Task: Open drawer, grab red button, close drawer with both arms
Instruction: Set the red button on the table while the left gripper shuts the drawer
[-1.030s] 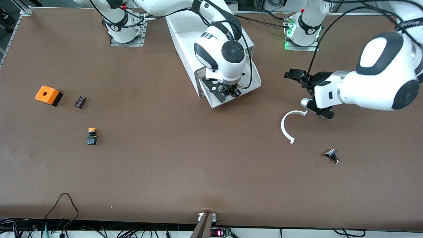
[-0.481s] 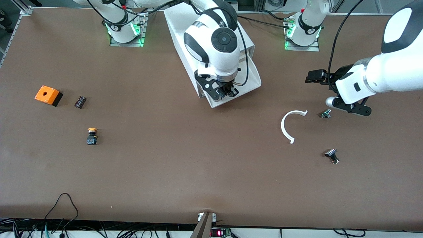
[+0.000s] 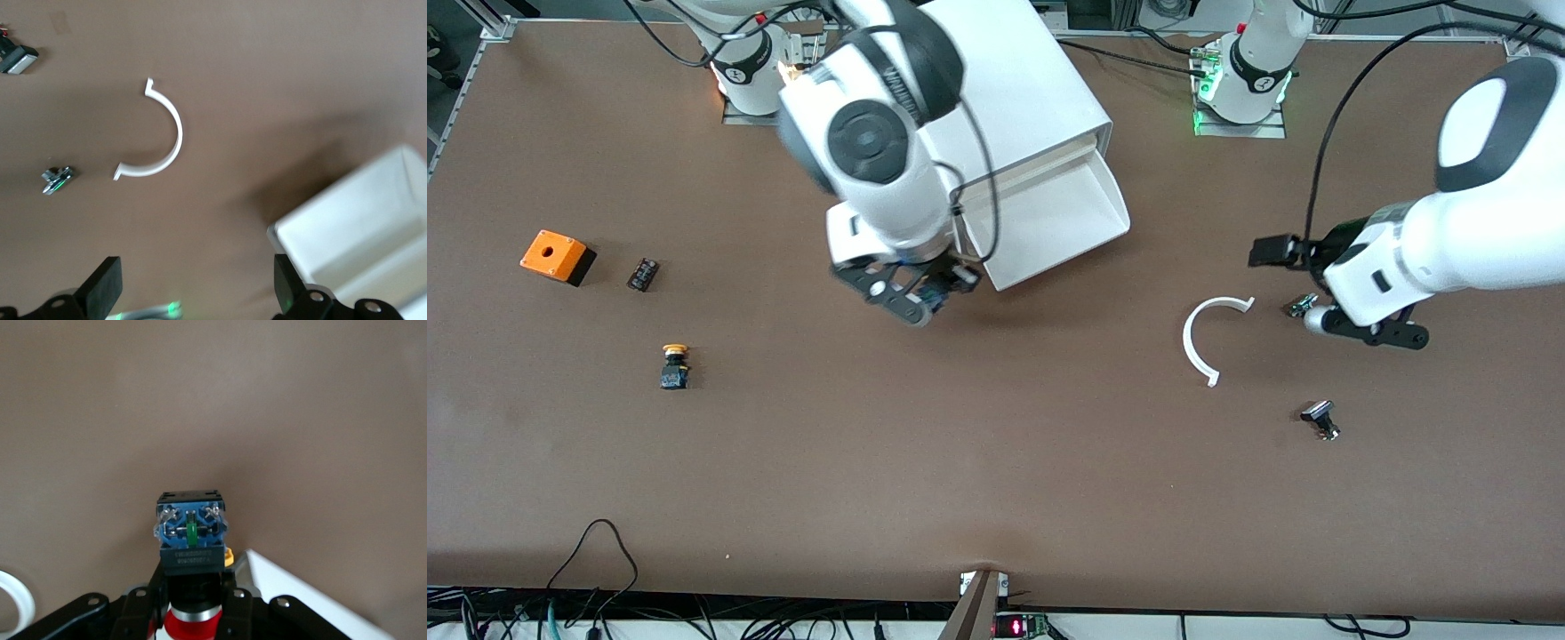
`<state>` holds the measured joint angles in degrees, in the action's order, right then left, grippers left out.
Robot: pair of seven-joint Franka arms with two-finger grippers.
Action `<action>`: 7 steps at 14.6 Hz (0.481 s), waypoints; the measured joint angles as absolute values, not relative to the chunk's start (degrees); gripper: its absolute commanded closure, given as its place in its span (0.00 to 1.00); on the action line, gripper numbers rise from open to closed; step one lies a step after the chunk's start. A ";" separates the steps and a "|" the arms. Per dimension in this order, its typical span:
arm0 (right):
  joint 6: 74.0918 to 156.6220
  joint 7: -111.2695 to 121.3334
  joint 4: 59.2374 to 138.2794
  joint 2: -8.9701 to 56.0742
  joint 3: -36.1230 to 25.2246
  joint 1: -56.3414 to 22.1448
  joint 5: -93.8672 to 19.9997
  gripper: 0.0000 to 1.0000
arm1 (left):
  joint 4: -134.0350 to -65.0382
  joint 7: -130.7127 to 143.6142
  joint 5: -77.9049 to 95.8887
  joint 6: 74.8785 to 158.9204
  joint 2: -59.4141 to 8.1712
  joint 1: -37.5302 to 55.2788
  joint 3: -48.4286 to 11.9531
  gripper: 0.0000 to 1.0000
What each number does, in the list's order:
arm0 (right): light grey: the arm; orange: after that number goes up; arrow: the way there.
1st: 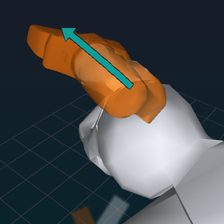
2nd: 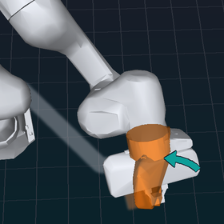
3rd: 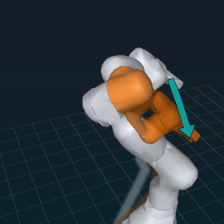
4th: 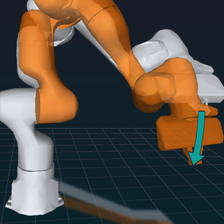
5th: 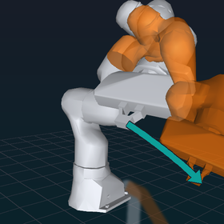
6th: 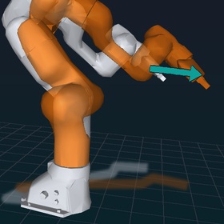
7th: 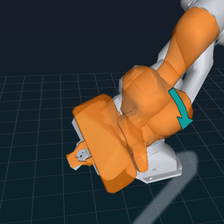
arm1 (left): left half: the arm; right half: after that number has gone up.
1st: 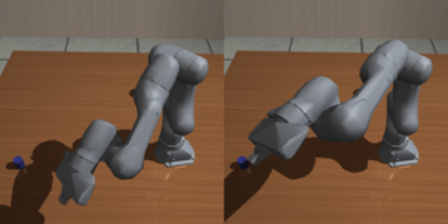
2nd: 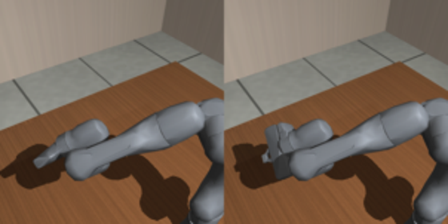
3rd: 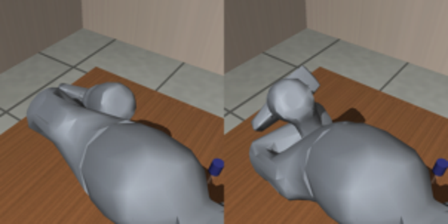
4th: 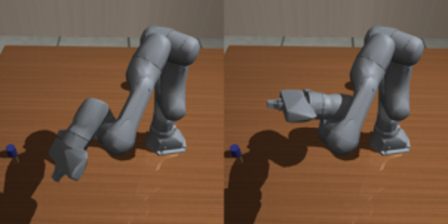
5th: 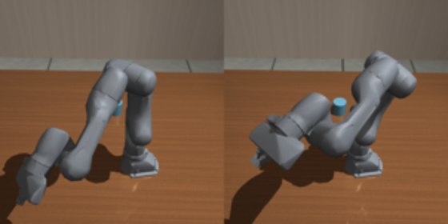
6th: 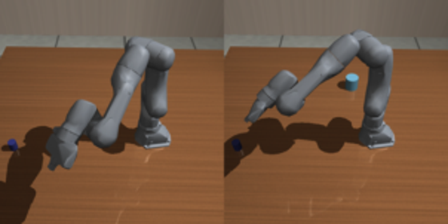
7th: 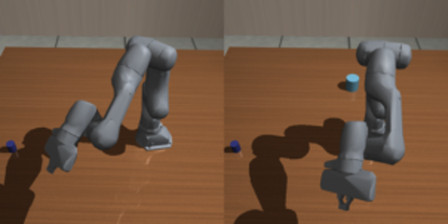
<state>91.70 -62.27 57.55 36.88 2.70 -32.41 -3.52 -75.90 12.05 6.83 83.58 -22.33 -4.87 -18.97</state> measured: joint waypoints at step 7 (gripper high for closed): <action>91.61 -30.47 64.75 34.86 0.48 -20.47 -3.60 1.00 | -91.51 37.25 2.15 109.16 -25.84 8.26 -19.45 0.00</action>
